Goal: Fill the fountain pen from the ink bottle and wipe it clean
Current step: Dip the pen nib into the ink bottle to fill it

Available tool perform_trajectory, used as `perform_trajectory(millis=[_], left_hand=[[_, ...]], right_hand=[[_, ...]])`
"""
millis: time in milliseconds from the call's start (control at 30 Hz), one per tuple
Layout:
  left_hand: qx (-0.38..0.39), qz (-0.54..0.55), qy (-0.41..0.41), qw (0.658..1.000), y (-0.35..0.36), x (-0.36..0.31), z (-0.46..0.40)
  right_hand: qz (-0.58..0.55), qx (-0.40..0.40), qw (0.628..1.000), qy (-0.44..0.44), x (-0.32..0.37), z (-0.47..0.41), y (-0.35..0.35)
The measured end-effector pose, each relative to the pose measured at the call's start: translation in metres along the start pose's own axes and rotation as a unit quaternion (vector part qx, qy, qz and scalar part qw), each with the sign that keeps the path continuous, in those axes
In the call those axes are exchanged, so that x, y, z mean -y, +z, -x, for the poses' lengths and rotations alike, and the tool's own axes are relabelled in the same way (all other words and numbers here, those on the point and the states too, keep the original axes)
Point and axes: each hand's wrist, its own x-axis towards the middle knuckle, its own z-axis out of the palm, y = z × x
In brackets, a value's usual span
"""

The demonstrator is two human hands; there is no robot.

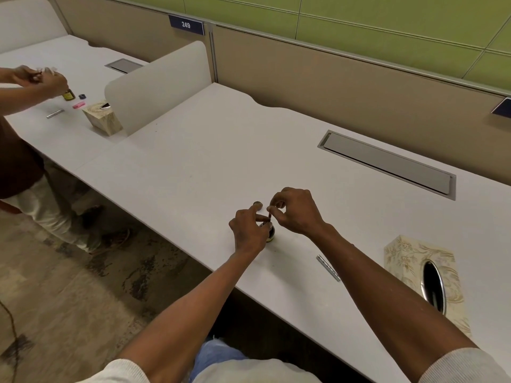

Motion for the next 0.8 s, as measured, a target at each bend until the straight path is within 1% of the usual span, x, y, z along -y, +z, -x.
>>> perform_trajectory(millis=[200, 567, 800], left_hand=[[0.007, -0.004, -0.013, 1.0, 0.004, 0.007, -0.004], [-0.013, -0.013, 0.017, 1.0, -0.002, 0.001, 0.004], [-0.001, -0.006, 0.019, 1.0, -0.005, -0.005, 0.006]], right_hand=[[0.007, 0.01, 1.0, -0.011, 0.001, 0.001, -0.001], [0.018, -0.003, 1.0, -0.014, 0.0, 0.001, 0.001], [0.006, -0.002, 1.0, -0.029, 0.0, 0.001, -0.001]])
